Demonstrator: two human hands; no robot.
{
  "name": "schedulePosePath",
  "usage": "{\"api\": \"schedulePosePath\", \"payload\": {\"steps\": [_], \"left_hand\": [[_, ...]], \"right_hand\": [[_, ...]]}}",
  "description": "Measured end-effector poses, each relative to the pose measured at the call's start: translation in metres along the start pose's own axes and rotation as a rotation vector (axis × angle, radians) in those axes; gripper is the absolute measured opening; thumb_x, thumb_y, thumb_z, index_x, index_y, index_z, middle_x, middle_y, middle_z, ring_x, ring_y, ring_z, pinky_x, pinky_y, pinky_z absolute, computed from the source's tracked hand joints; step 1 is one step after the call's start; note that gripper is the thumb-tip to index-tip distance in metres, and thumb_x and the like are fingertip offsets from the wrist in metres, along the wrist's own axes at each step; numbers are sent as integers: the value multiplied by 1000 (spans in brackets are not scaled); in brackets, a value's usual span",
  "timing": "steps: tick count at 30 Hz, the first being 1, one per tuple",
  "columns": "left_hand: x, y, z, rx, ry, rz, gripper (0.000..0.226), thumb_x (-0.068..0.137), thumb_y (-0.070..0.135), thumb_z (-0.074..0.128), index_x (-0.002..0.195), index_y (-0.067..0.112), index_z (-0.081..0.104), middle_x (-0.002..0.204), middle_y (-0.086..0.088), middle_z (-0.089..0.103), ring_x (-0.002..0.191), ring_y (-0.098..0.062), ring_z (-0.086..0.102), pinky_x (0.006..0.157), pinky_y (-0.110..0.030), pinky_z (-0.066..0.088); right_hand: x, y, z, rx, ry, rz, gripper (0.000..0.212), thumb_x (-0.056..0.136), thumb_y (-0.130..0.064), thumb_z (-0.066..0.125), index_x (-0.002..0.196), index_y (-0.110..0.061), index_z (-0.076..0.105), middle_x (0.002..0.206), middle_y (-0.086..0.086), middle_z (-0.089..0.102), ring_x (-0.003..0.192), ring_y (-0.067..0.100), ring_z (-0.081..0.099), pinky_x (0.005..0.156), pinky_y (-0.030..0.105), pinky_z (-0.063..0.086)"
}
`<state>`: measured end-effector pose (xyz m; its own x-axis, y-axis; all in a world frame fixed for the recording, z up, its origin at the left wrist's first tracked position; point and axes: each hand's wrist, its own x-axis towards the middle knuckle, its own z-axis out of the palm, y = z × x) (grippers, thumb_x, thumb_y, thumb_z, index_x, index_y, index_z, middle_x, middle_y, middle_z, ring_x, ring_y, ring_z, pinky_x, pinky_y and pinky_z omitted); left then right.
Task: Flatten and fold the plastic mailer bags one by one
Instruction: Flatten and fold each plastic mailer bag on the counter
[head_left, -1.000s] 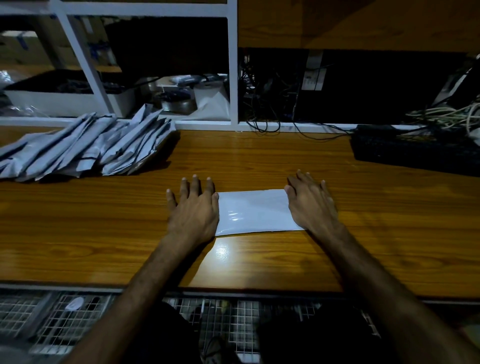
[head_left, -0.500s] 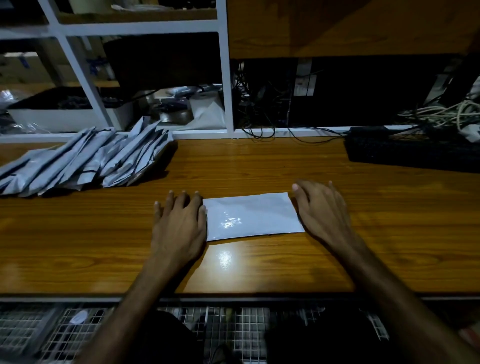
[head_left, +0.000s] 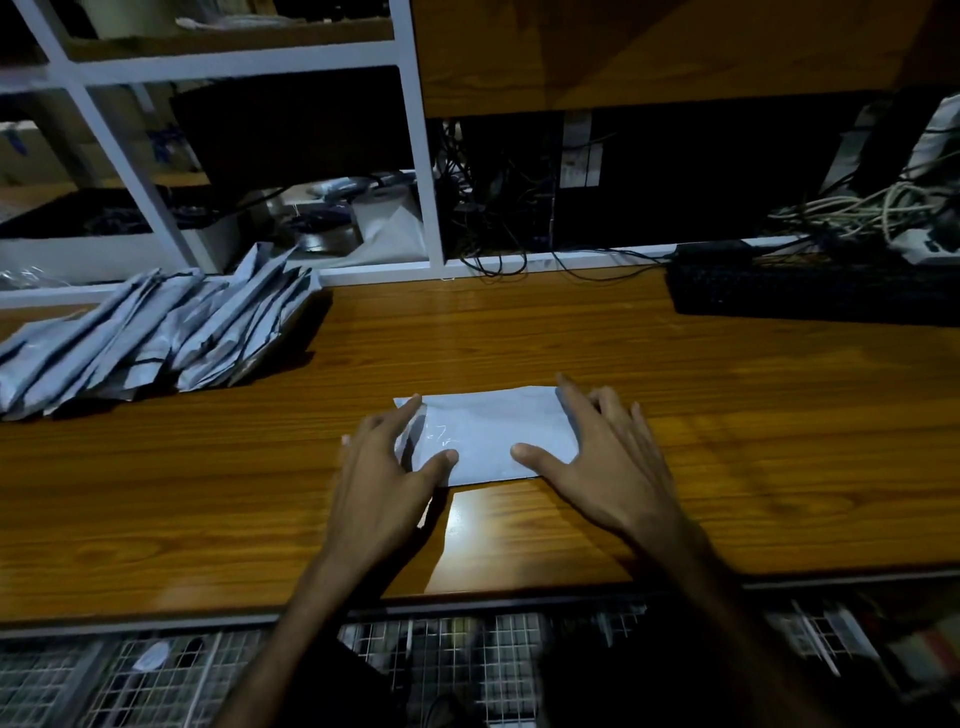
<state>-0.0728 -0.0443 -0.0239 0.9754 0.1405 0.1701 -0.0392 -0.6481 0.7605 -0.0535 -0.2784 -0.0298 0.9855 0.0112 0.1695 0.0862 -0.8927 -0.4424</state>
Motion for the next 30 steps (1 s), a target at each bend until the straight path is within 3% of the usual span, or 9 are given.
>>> {"api": "schedulePosePath", "payload": {"steps": [4, 8, 12, 15, 18, 22, 24, 27, 30], "left_hand": [[-2, 4, 3, -359, 50, -40, 68, 77, 11, 88, 131, 45, 64, 130, 11, 57, 122, -17, 59, 94, -40, 55], [-4, 11, 1, -435, 87, -18, 69, 72, -8, 86, 125, 32, 69, 131, 12, 54, 112, -2, 58, 74, -15, 56], [-5, 7, 2, -527, 76, -20, 65, 71, -13, 85, 118, 31, 73, 133, -2, 60, 111, -19, 68, 71, -39, 65], [-10, 10, -2, -646, 14, -78, 57, 75, -17, 80, 114, 25, 75, 111, -10, 74, 87, -24, 76, 61, -35, 62], [-15, 16, -6, -732, -75, -123, 50, 78, -18, 76, 110, 20, 76, 107, -2, 76, 86, -23, 77, 61, -33, 62], [-27, 29, -1, -840, -225, -148, 47, 78, -18, 74, 114, 13, 74, 120, 3, 73, 94, -17, 77, 62, -28, 62], [-38, 41, 8, -878, -321, -132, 43, 80, -19, 72, 113, 9, 72, 113, 8, 75, 89, -8, 77, 64, -28, 63], [-59, 66, 29, -877, -459, -87, 38, 82, -18, 71, 109, 8, 71, 98, 16, 78, 86, -8, 77, 69, -32, 64], [-81, 96, 56, -876, -587, -35, 36, 81, -18, 73, 103, 11, 71, 88, 10, 79, 68, -9, 73, 56, -22, 55]], "right_hand": [[-3, 0, -3, 88, 30, -1, 100, 82, -82, 57, 163, -37, 19, 147, -3, 37, 136, 22, 41, 117, 48, 36], [-8, 1, -4, 333, 101, -22, 89, 82, -57, 79, 157, -39, 34, 151, -11, 30, 133, 12, 44, 99, 36, 49], [-14, 2, -3, 510, 181, -79, 72, 82, -35, 86, 146, -33, 54, 145, -12, 33, 124, -9, 40, 96, 11, 39], [-28, -1, -5, 629, 214, -57, 52, 83, -27, 87, 131, -31, 65, 142, -13, 33, 121, -26, 36, 92, -2, 36], [-54, -1, -14, 730, 270, 35, 38, 83, -21, 87, 116, -32, 71, 140, -8, 37, 118, -26, 40, 99, 2, 38], [-103, 4, -39, 836, 286, 95, 28, 85, -15, 85, 108, -30, 75, 124, -20, 60, 122, 1, 59, 109, 34, 48], [-132, 9, -53, 849, 271, 128, 24, 86, -13, 84, 105, -25, 76, 118, -19, 70, 122, 5, 62, 112, 40, 45], [-175, 18, -75, 779, 336, 218, 20, 85, -13, 83, 103, -22, 77, 115, -10, 74, 118, 3, 64, 109, 33, 44], [-219, 30, -98, 700, 476, 324, 19, 84, -7, 83, 101, -13, 78, 119, 5, 69, 109, -3, 64, 94, 12, 43]]}}
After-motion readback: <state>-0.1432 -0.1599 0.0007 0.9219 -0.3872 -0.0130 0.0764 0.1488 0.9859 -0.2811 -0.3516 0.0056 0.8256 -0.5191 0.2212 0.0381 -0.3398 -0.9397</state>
